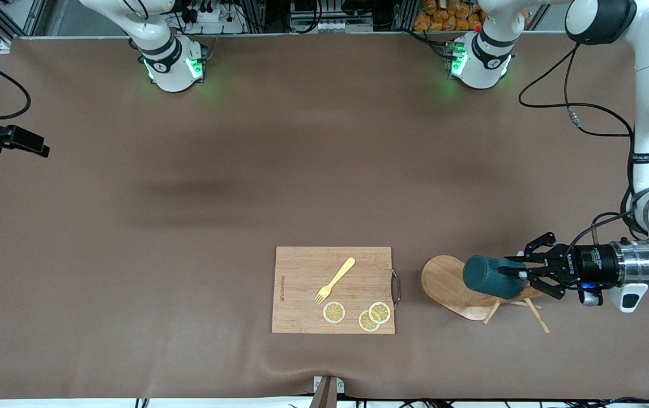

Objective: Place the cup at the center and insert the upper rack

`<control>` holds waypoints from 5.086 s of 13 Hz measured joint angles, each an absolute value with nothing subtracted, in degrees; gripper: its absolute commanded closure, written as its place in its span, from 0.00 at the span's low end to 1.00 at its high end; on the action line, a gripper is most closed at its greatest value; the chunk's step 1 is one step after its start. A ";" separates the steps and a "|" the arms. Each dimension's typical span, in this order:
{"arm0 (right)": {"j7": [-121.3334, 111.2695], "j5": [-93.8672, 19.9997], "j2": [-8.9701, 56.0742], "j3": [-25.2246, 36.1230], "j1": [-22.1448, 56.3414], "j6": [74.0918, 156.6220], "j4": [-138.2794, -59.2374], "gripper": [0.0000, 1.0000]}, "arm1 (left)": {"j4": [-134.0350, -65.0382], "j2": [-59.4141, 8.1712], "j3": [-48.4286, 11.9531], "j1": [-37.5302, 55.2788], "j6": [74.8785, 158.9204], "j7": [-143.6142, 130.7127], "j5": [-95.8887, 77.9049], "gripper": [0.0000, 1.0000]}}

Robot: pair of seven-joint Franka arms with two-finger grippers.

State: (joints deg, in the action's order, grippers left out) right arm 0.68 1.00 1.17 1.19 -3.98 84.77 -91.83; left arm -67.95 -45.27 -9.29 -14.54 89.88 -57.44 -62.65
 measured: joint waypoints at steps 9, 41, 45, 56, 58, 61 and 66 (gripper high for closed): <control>0.68 1.00 1.17 1.21 -3.86 84.71 -91.83 0.00 | -67.94 -45.27 -9.26 -14.57 89.89 -57.22 -62.65 0.90; 0.68 1.00 -1.59 1.18 -3.15 85.36 -93.22 0.00 | -67.88 -19.09 -24.58 -13.40 75.86 -32.08 -0.17 0.00; 0.68 1.00 -5.06 1.13 -3.08 88.85 -98.72 0.00 | -68.16 -17.82 -25.18 -13.40 74.43 -31.98 1.72 0.00; 0.68 1.00 -5.97 0.99 -1.33 89.90 -100.23 0.00 | -72.00 -13.52 -25.51 -13.69 74.25 -30.19 3.72 0.00; 0.68 1.00 -5.97 0.99 -1.29 89.90 -100.23 0.00 | -74.15 -12.34 -22.92 -12.60 76.53 -26.40 3.72 0.00; 0.68 0.97 -5.98 1.05 -1.29 89.90 -100.29 0.00 | -82.38 -7.87 -11.50 -6.35 82.63 -18.53 3.17 0.00; 0.68 0.97 -5.99 1.44 -1.31 89.59 -100.31 0.00 | -93.18 -0.55 -5.76 -1.30 88.41 -16.55 2.75 0.00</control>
State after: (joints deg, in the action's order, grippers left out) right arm 0.68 0.97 -5.99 1.44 -1.31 89.59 -100.31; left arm -93.18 -0.55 -5.76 -1.30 88.41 -16.55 2.75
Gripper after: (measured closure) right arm 0.000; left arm 0.000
